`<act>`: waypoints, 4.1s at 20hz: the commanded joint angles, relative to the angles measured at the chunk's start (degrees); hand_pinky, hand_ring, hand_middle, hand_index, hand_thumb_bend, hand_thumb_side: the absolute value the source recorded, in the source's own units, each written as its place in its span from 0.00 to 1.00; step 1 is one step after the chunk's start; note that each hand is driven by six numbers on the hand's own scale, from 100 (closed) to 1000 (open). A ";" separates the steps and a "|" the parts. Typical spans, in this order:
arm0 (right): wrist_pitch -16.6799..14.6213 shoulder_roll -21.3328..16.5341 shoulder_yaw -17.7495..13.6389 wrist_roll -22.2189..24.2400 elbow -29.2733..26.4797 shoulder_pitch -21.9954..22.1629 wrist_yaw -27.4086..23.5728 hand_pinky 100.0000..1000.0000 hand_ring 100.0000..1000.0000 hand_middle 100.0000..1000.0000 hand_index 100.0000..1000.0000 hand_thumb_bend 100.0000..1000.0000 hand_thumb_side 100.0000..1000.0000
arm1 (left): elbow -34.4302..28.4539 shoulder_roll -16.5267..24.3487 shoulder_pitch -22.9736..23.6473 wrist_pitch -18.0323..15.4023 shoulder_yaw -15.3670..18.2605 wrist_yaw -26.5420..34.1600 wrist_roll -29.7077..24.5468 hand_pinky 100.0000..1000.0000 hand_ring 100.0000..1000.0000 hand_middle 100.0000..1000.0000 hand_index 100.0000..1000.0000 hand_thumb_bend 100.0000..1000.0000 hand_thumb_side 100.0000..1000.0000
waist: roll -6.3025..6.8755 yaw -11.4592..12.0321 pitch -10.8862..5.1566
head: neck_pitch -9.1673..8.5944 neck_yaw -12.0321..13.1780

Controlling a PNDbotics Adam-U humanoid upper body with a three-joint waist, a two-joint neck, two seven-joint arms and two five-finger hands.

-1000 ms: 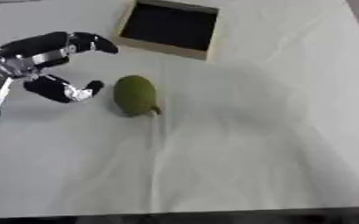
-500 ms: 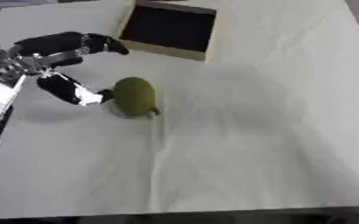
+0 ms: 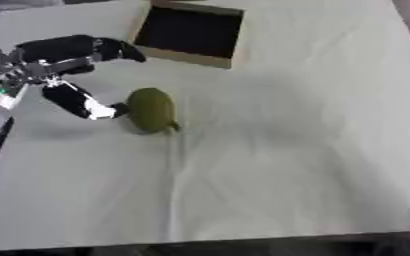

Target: Pick up objects on the table and place them in the box.

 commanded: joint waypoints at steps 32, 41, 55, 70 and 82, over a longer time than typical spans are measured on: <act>0.18 -0.56 0.12 0.37 -0.92 -0.38 -0.49 0.77 0.71 0.55 0.74 0.00 0.50 | 9.94 -5.49 -1.76 -12.93 0.52 -9.14 -15.22 1.00 0.94 0.88 0.96 0.30 0.53 | -0.02 -0.66 -0.70 | -0.66 -1.10; 0.25 -0.22 0.08 0.37 -0.92 -0.41 -0.46 0.77 0.71 0.55 0.74 0.00 0.50 | 10.97 -5.98 -1.50 -12.87 1.18 -10.41 -12.71 0.91 0.85 0.78 0.90 0.21 0.44 | -0.20 -0.68 -0.53 | -0.95 -1.05; 0.58 0.22 -0.15 -0.12 -0.92 -0.20 -0.40 0.77 0.71 0.55 0.74 0.00 0.51 | 2.97 -4.81 0.56 -8.77 0.35 -5.15 -8.66 0.55 0.52 0.53 0.66 0.00 0.12 | -0.27 -0.38 -0.53 | -1.08 -1.37; 0.05 -0.03 -0.09 -0.04 -0.92 -0.86 -0.63 0.77 0.71 0.55 0.74 0.00 0.50 | -3.26 -2.60 -4.17 -6.29 2.51 -3.53 -0.14 0.47 0.45 0.54 0.62 0.00 0.10 | -0.56 -0.99 -0.07 | -1.51 -0.36; -2.09 0.08 0.43 0.23 -0.92 -5.22 -3.08 0.77 0.70 0.55 0.74 0.00 0.45 | 5.17 -5.34 -11.94 -1.84 12.11 -10.66 10.12 0.43 0.39 0.52 0.59 0.00 0.05 | -2.61 -4.33 1.29 | -4.21 4.20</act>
